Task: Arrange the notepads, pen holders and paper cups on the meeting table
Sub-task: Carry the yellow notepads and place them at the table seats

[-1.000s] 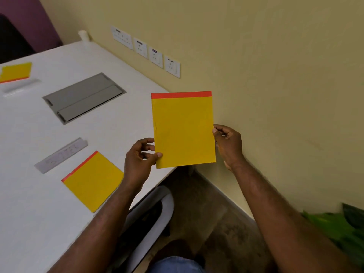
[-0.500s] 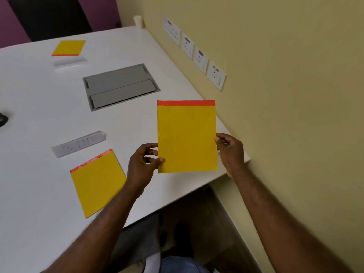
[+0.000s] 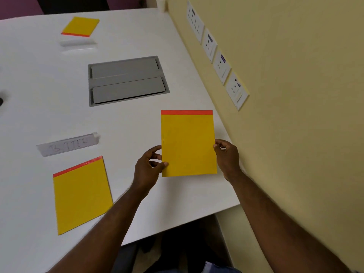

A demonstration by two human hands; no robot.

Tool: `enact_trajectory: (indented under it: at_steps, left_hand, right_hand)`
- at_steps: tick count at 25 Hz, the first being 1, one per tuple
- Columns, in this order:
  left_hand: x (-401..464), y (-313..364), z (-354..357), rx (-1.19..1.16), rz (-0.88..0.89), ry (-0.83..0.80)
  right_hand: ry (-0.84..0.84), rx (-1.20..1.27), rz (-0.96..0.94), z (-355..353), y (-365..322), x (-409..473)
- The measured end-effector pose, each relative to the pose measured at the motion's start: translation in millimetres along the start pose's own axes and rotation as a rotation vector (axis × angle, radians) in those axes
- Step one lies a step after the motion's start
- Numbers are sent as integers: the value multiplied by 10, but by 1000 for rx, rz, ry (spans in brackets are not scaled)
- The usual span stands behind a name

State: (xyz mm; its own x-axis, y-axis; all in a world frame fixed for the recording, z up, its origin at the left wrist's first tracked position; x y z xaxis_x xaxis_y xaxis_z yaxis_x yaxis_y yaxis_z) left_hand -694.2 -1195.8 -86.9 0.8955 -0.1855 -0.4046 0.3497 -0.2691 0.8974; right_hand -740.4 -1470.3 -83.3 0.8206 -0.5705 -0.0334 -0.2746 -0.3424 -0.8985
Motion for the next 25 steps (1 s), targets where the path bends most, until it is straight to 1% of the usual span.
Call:
enact_trajectory:
  at_steps: [7,13,19,25]
  left_hand:
    - [670,0,664,45,-66,40]
    - [1133,-199,1074,8,-190,40]
    - [1459,-305,1265,37,-216,41]
    - [1582,-325,1451,80,-212,26]
  right_hand:
    - [-94,-124,68,127,449,871]
    - [-151,-285,209,288,804,1291]
    - [-219,-431,208,385,867,1540]
    - [-277,-647,101,457,913,1505]
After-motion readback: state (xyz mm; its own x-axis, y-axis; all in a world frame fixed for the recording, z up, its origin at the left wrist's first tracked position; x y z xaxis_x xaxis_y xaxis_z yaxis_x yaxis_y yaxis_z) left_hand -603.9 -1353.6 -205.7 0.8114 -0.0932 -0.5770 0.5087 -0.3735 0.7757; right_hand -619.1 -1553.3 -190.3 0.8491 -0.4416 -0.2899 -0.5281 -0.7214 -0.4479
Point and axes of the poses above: each hand's wrist, its own x-axis towards the middle knuckle, its own z-axis out of the palm, y = z × x, the point moved 5 cm from there along x, towards the middle knuckle, and after that the axes turned 9 degrees about -z, right-handed, at the moved point
